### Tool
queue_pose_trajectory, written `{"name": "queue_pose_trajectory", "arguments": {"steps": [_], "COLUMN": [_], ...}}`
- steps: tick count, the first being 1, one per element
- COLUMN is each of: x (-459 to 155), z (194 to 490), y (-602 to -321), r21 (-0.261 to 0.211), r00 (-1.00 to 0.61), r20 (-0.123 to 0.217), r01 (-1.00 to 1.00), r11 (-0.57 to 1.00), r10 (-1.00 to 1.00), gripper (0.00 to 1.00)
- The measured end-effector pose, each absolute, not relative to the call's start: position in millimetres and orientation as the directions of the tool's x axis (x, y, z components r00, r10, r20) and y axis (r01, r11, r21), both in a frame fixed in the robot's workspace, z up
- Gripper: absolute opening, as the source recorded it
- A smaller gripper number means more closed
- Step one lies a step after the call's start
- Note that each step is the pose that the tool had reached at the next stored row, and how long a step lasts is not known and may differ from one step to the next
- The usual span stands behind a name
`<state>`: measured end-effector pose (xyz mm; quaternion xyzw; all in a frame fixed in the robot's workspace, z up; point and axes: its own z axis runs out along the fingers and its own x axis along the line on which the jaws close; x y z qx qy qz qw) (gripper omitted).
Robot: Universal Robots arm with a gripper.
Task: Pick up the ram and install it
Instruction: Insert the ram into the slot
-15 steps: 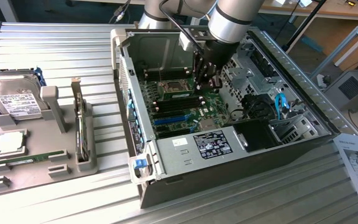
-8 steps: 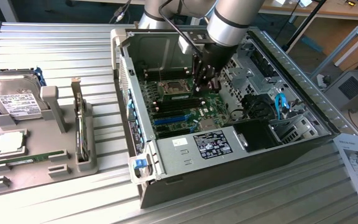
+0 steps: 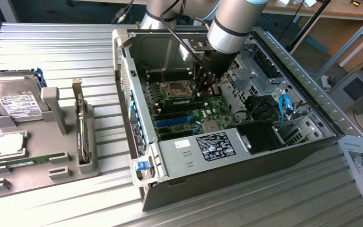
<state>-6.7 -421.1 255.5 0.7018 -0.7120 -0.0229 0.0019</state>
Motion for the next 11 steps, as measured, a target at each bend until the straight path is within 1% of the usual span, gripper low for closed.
{"name": "queue_pose_trajectory", "arguments": {"steps": [11], "x": [-7.1], "z": [243.7], "y": [-418.9], "r21": [0.035], "r00": [-0.012], "r20": [-0.029], "r01": [-0.999], "r11": [0.011], "r10": [-0.999], "gripper": [0.12]}}
